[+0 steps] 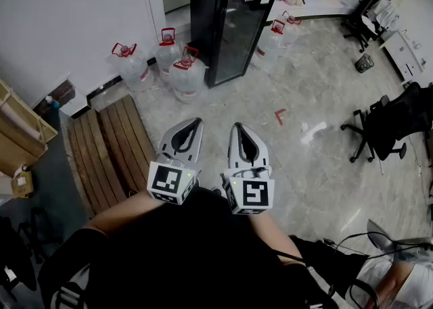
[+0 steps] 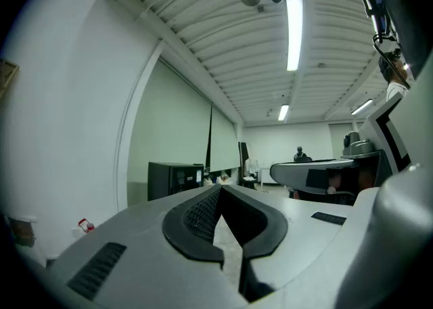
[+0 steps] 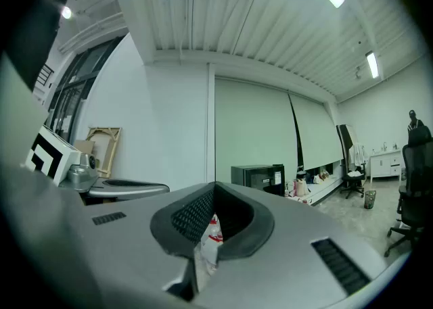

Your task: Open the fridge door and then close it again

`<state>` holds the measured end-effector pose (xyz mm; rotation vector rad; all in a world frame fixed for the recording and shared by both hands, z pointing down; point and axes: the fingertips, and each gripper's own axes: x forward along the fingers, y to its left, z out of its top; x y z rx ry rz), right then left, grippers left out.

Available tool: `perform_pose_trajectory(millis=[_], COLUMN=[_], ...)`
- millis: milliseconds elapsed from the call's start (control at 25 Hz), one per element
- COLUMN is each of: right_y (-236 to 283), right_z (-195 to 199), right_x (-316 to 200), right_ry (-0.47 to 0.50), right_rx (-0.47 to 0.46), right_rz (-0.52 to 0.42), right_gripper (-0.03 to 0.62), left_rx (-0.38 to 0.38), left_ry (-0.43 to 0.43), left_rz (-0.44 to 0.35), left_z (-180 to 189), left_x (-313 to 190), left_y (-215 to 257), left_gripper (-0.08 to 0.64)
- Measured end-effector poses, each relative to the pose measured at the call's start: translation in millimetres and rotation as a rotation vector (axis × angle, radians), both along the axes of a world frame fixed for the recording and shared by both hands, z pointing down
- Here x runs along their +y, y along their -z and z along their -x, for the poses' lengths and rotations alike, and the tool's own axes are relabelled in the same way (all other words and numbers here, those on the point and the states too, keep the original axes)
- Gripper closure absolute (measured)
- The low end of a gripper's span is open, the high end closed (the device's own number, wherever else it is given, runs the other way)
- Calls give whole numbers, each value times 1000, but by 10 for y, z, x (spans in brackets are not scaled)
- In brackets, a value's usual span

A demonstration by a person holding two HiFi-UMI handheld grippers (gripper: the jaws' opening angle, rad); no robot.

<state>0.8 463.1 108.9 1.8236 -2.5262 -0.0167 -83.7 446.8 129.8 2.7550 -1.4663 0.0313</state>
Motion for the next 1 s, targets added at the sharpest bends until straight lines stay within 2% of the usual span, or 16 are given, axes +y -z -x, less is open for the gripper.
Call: perform_pose_trajectory(millis=[360,560,720,1000], right_y=[-29,-151,-262,-295], right_z=[-198,-315,-401,-501], right_x=[66,-41,-95,-529], right_ry=[21,49,74,81], right_rx=[-12,-37,-67,-55], right_rz=[8,45,71,70], right_gripper=[577,577,577,577], left_rx=[-18,-15,-24,-22], left_ry=[18,47,81,142], left_rz=[11,17,60,57], left_z=[-195,-294,-317,-273], left_x=[107,68,111,-287], left_y=[-15,-75,-220,-241], left_gripper=[554,554,554,554])
